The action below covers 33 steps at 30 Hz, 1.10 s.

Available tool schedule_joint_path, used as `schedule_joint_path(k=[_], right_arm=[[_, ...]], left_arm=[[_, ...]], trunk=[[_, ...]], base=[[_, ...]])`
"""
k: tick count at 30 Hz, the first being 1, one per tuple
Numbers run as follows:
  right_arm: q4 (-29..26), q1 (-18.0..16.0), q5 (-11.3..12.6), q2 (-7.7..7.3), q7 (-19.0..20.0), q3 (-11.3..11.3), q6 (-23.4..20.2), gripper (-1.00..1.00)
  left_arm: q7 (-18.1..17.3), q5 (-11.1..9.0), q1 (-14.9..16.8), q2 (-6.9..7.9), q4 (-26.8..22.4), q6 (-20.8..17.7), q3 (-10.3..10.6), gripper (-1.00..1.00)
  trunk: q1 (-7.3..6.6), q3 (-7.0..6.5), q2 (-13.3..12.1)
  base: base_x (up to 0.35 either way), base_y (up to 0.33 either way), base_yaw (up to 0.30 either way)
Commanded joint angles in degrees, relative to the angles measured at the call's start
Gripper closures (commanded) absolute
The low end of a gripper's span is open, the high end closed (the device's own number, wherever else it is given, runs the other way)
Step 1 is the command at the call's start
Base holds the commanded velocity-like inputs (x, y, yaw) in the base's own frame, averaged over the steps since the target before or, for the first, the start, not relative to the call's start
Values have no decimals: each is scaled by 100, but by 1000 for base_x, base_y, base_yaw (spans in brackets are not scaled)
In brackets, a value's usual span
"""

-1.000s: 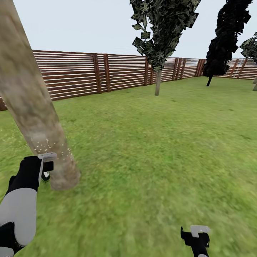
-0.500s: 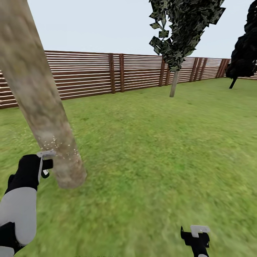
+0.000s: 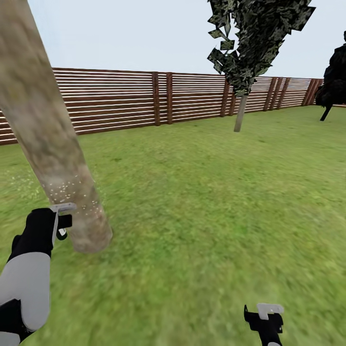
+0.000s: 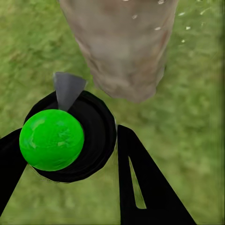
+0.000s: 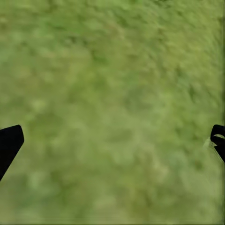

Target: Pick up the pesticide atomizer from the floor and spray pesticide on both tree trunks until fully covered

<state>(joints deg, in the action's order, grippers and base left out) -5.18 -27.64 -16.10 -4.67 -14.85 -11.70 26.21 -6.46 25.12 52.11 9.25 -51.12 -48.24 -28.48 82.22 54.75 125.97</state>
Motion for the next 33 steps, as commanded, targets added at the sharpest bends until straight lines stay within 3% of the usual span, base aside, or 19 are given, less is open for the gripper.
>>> schedule_joint_path(k=[1, 10, 22, 31, 33], right_arm=[[8, -5, -60, 1, -18, -39, 16, -100], [8, -5, -60, 18, -18, -34, 16, -100], [8, -5, -60, 27, -18, -34, 16, -100], [8, -5, -60, 23, -18, -34, 16, -100], [8, -5, -59, 25, -18, -36, 16, -100]], left_arm=[[-58, 63, 1, -2, -6, -19, -11, 100], [-58, 72, -16, 6, -8, -27, -16, 100], [-57, 72, -24, -1, -4, -28, -8, 100], [-57, 64, -64, -3, 4, -1, -11, 100], [-57, 57, -208, 4, 26, 51, -16, 100]], trunk=[[1, 5, 2], [1, 5, 2], [1, -7, 2], [1, -7, 2], [1, -7, 2]], base=[[239, -187, 0], [253, -174, 27], [128, -247, 250], [81, -269, 8], [57, -270, 0]])
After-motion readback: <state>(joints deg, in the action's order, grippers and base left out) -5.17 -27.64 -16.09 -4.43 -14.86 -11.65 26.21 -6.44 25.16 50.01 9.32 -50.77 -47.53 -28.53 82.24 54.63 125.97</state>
